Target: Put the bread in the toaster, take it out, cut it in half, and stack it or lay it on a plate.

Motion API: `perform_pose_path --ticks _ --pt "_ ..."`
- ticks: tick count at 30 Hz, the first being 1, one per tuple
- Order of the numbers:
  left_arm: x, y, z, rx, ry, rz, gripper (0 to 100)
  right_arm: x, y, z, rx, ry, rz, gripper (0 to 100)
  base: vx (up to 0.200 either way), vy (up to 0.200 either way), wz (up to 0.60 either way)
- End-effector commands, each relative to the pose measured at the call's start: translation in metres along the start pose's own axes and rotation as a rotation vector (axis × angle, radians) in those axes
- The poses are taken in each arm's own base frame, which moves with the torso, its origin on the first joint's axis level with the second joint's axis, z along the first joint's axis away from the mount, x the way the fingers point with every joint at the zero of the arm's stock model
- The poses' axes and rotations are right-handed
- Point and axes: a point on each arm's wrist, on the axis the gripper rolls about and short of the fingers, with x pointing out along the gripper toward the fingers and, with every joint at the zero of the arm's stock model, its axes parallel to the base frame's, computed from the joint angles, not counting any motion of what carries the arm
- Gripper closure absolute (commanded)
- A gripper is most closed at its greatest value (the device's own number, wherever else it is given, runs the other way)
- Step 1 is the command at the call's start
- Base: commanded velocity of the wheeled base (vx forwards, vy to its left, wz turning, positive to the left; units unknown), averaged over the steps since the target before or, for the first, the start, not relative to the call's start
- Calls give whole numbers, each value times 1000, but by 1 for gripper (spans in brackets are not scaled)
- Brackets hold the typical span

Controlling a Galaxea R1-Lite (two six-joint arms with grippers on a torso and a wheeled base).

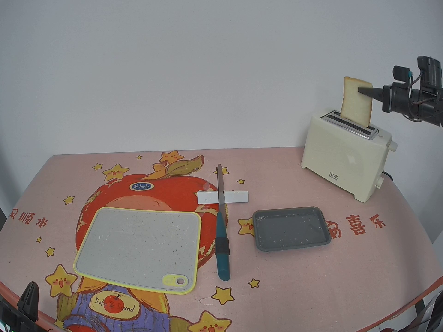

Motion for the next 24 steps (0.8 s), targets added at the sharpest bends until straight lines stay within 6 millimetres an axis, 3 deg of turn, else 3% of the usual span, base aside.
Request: perform_pose_path --ticks 1,4,10,18,24 --pt "1 0 -5 0 10 1 100 -31 26 22 -40 -65 12 100 0 0 0" --pt "1 0 -5 0 10 1 100 -41 42 20 -33 -64 39 100 0 0 0" --pt "1 0 -5 0 10 1 100 -64 67 -6 55 -14 65 100 0 0 0" --pt "1 0 -5 0 10 1 100 -104 99 -61 122 72 86 100 0 0 0" --pt "1 0 -5 0 10 1 100 -117 108 -105 136 83 75 100 0 0 0"
